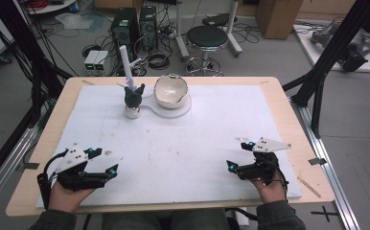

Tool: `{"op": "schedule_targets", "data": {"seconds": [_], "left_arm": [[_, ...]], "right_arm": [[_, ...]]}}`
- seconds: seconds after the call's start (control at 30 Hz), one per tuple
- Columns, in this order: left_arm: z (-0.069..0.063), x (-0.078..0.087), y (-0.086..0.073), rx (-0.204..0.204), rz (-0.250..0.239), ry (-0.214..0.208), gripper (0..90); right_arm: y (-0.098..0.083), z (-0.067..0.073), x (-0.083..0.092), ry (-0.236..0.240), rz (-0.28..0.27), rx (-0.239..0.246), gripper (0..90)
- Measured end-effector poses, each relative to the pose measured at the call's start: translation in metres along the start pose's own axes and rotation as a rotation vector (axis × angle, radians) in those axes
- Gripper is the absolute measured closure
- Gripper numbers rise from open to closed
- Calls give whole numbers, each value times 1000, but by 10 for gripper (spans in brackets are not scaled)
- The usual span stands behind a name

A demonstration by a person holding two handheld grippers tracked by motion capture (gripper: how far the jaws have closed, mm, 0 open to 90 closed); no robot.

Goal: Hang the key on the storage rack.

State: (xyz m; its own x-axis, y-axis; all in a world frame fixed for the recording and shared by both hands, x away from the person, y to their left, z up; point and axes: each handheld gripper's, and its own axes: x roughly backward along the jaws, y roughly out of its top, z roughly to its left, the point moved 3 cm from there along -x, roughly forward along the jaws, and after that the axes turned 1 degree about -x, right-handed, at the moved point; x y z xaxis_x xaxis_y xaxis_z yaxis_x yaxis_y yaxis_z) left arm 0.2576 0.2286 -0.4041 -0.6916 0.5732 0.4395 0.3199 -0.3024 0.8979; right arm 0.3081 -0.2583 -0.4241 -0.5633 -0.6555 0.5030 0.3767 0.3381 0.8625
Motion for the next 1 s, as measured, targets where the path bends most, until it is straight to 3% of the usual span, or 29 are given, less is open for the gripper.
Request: {"op": "schedule_targets", "data": {"seconds": [0.4,1.0], "left_arm": [[-5,-1,-15,5,15,-6,201],[-7,-3,-19,-3,15,-7,201]], "right_arm": [[-1,1,-2,6,2,4,100],[-3,3,-7,17,19,11,100]]}}
